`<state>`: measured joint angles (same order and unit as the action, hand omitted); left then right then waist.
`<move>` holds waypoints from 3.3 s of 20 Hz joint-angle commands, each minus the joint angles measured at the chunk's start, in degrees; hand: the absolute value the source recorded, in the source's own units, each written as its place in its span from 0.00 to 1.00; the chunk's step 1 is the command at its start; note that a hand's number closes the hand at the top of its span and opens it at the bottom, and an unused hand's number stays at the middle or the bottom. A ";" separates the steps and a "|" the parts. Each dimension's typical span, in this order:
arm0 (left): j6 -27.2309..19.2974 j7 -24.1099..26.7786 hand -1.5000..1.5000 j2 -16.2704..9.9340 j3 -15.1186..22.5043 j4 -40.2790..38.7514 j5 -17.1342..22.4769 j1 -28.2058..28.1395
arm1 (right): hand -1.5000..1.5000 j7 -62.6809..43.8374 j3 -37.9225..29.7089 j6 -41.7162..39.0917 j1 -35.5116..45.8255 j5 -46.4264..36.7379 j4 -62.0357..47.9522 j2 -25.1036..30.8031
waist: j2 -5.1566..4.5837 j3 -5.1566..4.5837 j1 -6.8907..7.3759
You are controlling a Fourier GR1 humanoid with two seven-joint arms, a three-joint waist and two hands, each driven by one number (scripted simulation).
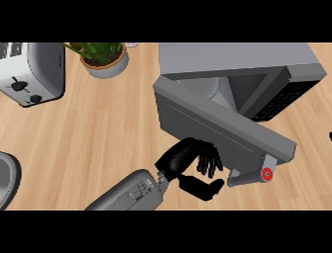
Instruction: Pick up the milk, place it into the microwave and close the microwave
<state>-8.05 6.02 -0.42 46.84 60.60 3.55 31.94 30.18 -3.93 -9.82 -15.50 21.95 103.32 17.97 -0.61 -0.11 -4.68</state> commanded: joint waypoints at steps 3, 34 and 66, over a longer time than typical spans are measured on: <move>-7.49 3.81 0.00 0.40 6.12 -2.97 10.55 4.49 | 0.00 -4.35 1.70 -3.08 1.10 2.29 5.39 2.47 | -0.74 -0.14 -3.70; -16.78 10.12 1.00 0.33 -0.78 -15.43 32.38 29.75 | 0.00 -13.76 0.33 -8.75 11.05 12.86 13.15 10.89 | -4.12 0.05 -18.05; -26.34 13.01 1.00 0.24 2.32 -14.23 37.58 30.35 | 0.00 -19.21 -6.67 -10.31 17.08 20.89 11.15 18.71 | -4.71 0.27 -21.30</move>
<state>-36.13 20.00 -3.81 49.38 48.86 40.98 56.03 11.48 -9.96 -19.91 0.72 41.75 114.66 35.92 -4.75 0.07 -24.62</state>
